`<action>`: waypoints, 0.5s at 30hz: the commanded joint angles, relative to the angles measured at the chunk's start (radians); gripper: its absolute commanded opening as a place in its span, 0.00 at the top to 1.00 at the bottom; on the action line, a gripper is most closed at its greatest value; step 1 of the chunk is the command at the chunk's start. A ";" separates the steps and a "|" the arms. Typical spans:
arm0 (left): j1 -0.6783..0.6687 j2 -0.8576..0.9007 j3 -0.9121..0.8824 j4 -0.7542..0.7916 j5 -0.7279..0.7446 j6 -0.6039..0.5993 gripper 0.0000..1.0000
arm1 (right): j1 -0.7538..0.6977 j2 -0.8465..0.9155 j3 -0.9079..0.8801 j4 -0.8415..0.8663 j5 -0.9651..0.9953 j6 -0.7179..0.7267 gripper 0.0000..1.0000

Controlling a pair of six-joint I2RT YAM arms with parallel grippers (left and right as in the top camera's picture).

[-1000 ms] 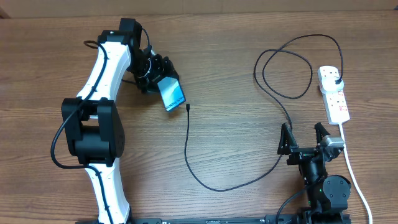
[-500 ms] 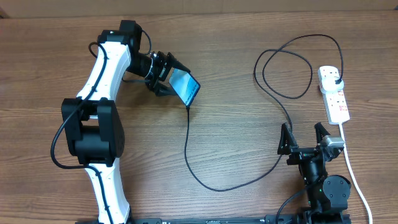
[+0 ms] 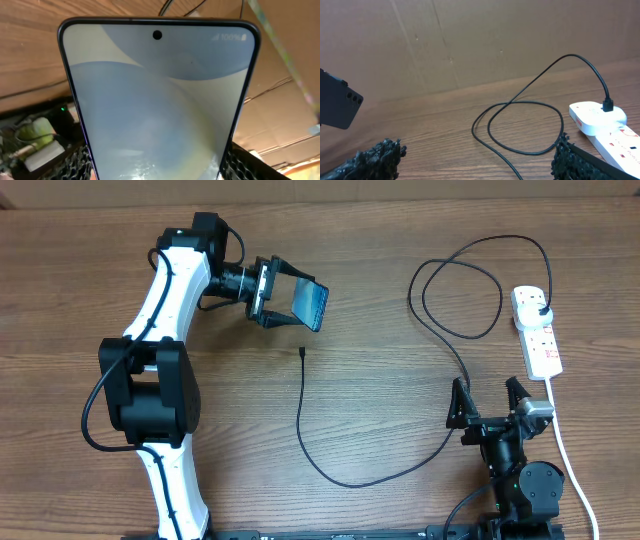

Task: Plug charger to phone and switch on socket
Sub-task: 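Raise and tilt the held phone upright with the left gripper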

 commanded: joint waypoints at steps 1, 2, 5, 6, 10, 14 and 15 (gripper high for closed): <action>0.002 -0.006 0.030 -0.002 0.097 -0.068 0.34 | 0.006 -0.009 -0.011 0.002 0.010 0.003 0.00; 0.002 -0.006 0.030 -0.002 0.104 -0.068 0.35 | 0.006 -0.009 -0.011 0.002 0.010 0.002 0.00; 0.002 -0.006 0.030 -0.002 0.127 -0.068 0.34 | 0.006 -0.009 -0.011 0.002 0.010 0.002 0.00; 0.002 -0.006 0.030 -0.002 0.132 -0.068 0.34 | 0.006 -0.009 -0.011 0.002 0.010 0.002 0.00; 0.013 -0.006 0.030 -0.002 0.132 -0.068 0.36 | 0.006 -0.009 -0.011 0.002 0.010 0.002 0.00; 0.033 -0.006 0.030 -0.002 0.159 -0.068 0.37 | 0.006 -0.009 -0.011 0.002 0.010 0.002 0.00; 0.037 -0.006 0.030 -0.002 0.159 -0.068 0.37 | 0.006 -0.009 -0.011 0.002 0.010 0.002 0.00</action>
